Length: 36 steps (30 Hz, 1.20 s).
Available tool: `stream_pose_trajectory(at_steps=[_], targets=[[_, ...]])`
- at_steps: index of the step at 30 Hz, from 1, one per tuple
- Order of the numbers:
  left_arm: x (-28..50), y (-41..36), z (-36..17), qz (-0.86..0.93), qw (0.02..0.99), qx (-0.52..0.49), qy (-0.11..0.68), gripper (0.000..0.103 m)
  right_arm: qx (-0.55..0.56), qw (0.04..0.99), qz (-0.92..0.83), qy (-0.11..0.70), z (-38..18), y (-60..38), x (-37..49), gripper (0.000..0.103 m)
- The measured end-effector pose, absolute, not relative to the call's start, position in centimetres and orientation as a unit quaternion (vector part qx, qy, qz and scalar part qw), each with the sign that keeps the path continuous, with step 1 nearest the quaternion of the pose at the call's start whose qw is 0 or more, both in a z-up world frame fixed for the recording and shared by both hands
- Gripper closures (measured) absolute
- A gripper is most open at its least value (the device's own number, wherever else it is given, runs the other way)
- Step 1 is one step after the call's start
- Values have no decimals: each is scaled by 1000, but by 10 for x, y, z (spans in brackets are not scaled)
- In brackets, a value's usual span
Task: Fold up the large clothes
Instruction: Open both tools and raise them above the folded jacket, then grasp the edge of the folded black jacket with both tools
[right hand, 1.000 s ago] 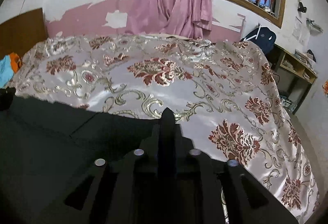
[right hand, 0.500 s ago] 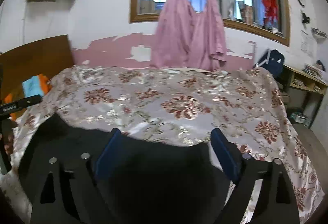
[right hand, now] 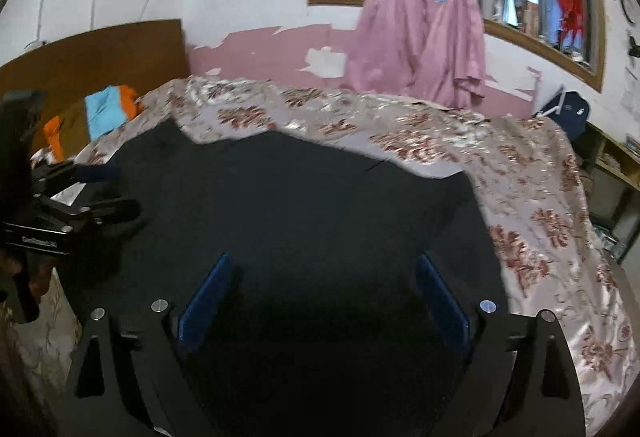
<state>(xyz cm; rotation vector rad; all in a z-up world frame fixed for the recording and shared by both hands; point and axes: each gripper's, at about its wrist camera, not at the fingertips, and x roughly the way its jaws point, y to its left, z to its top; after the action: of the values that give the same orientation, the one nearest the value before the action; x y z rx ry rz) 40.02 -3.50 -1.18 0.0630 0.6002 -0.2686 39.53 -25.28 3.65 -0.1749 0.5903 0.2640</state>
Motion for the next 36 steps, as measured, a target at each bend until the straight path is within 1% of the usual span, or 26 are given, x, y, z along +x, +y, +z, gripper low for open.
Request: stream_pose_trajectory(at_steps=[2,5,7,11,19,24,28,32,36], targets=[[406,-40,-15,-124,948,41,291,7,-83,943,133,294,30,-247,400,13],[420,-41,-18,-110,948,42,297,1,-77,943,127,297,23,-245,414,13],[433,-35,-21,-104,946,31,306,0,-67,944,121,301,21,-247,426,13],[457,-25,-26,-90,942,9,322,0,-51,943,112,309,13,-247,447,8],[510,-8,-29,-74,932,-34,352,0,-43,944,83,316,10,-246,486,7],[529,-10,-36,-91,927,-37,363,0,14,939,75,335,9,-263,509,5],[533,-13,-42,-100,926,-40,361,0,64,929,80,354,-5,-275,520,2],[527,-14,-47,-100,933,-43,342,0,70,930,91,349,-23,-274,519,1],[522,-21,-51,-89,942,-24,323,0,68,932,94,344,-34,-272,519,1]])
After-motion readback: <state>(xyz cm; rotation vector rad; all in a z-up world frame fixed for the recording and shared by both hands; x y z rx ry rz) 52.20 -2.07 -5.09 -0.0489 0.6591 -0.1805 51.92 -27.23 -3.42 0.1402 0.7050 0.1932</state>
